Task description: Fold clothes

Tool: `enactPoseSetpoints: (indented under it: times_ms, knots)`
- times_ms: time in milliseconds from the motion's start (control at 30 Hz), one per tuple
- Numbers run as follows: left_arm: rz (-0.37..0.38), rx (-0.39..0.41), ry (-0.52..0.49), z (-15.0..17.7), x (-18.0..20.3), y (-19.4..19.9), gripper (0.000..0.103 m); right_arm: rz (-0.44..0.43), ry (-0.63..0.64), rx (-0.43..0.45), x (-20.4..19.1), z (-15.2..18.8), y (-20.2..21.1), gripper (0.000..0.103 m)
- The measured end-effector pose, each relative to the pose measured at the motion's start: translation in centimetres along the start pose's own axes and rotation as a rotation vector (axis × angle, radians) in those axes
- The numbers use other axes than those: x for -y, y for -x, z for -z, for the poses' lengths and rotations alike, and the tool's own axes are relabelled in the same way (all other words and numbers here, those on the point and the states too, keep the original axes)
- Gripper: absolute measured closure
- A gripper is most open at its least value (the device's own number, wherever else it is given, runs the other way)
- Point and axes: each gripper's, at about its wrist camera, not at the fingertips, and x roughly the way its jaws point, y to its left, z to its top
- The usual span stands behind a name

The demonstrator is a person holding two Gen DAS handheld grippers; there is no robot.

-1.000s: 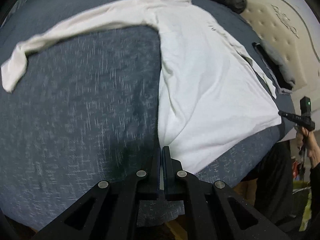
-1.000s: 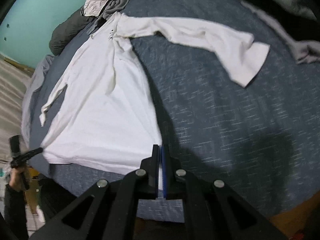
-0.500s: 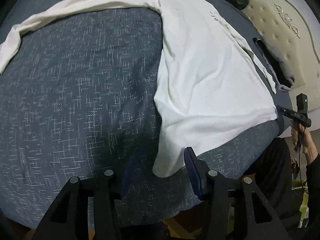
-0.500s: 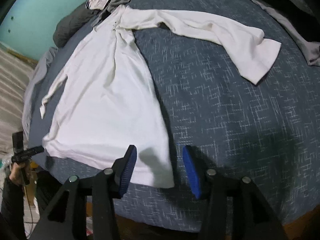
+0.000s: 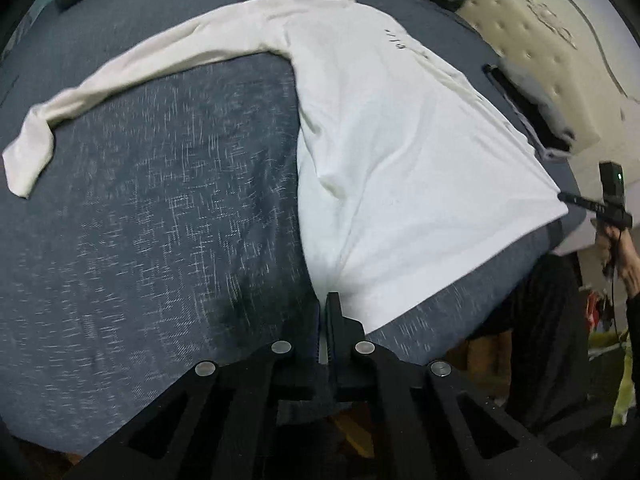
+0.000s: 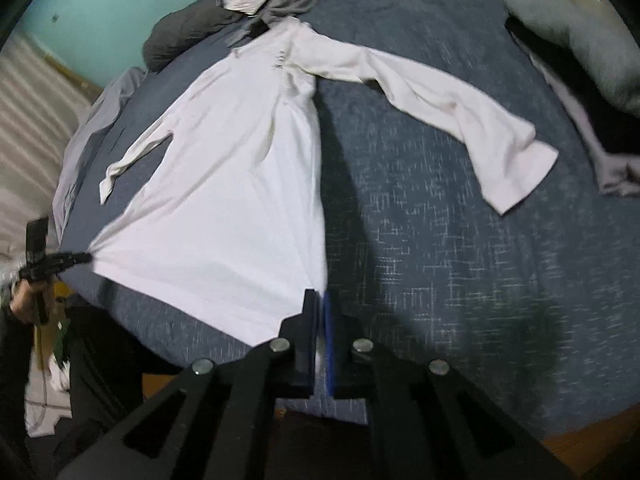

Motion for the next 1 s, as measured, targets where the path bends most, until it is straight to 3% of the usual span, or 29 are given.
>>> enactPoseSetpoints:
  times_ms: [267,500,700,800,1000]
  knots:
    - [-0.017,-0.069,0.066,2.0,-2.4,-2.6,0.101,0.064,-0.037,-0.09,1.2,3.2,-4.3,0.1]
    - [-0.028,-0.103,0.108,1.9,-3.3,-4.6,0.099,0.074,-0.038,-0.099,1.5,3.4,-5.1,0.1]
    - [-0.055,-0.087,0.138,0.8,-4.6,-2.5,0.096,0.025,-0.045,-0.032,2.1,3.0,-2.5,0.099]
    - [-0.063,-0.046,0.134,-0.1,-4.9,-0.7,0.093,0.008,-0.049,0.029,2.5,2.4,-0.4,0.099]
    - [-0.042,0.092,0.158,-4.5,-5.1,2.1,0.08,0.02,-0.062,0.124,2.6,-2.3,1.5,0.092]
